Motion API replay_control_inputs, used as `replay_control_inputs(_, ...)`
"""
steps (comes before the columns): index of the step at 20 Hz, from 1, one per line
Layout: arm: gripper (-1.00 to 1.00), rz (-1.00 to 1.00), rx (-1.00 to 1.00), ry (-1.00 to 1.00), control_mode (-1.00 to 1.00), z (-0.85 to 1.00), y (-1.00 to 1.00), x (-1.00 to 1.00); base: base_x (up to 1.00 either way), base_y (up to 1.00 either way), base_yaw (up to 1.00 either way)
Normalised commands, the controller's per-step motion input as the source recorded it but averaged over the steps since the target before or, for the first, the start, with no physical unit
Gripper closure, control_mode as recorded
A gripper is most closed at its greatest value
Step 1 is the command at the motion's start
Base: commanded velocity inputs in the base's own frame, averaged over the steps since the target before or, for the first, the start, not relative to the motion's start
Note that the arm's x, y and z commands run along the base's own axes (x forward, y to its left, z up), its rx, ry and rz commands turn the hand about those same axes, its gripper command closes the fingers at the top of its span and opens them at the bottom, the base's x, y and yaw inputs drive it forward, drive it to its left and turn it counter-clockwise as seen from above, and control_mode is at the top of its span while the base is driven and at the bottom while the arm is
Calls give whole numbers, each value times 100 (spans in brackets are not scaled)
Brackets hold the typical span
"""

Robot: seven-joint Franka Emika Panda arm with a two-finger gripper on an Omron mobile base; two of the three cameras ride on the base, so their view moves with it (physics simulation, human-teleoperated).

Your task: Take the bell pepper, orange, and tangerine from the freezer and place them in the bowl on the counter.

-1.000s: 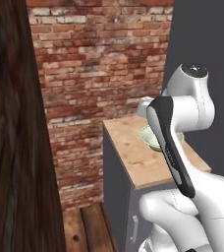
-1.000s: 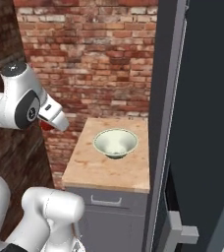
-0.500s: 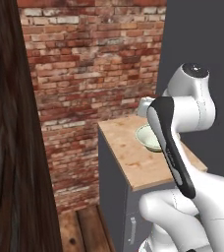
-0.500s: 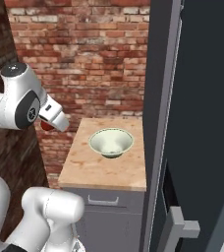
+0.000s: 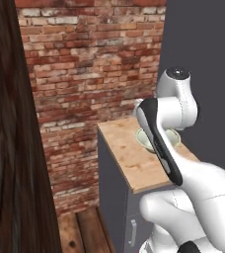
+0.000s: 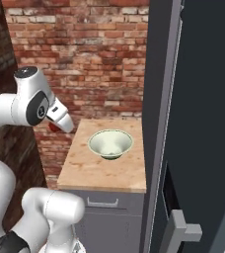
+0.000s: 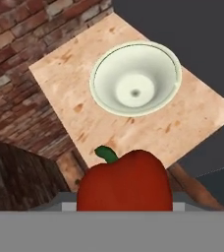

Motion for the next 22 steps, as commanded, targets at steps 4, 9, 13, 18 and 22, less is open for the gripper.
replay_control_inputs(4, 100, -11, 0, 10, -100, -36, 0, 55, 0, 0, 0)
replay_control_inputs(9, 100, -7, 0, 12, -100, -21, 0, 52, 0, 0, 0)
replay_control_inputs(13, 100, -1, 2, 19, -100, -14, -24, 45, 0, 0, 0)
replay_control_inputs(18, 100, 0, 2, 16, -100, -17, -39, 28, 0, 0, 0)
replay_control_inputs(22, 100, 0, 0, 5, -100, -29, -31, 11, 0, 0, 0)
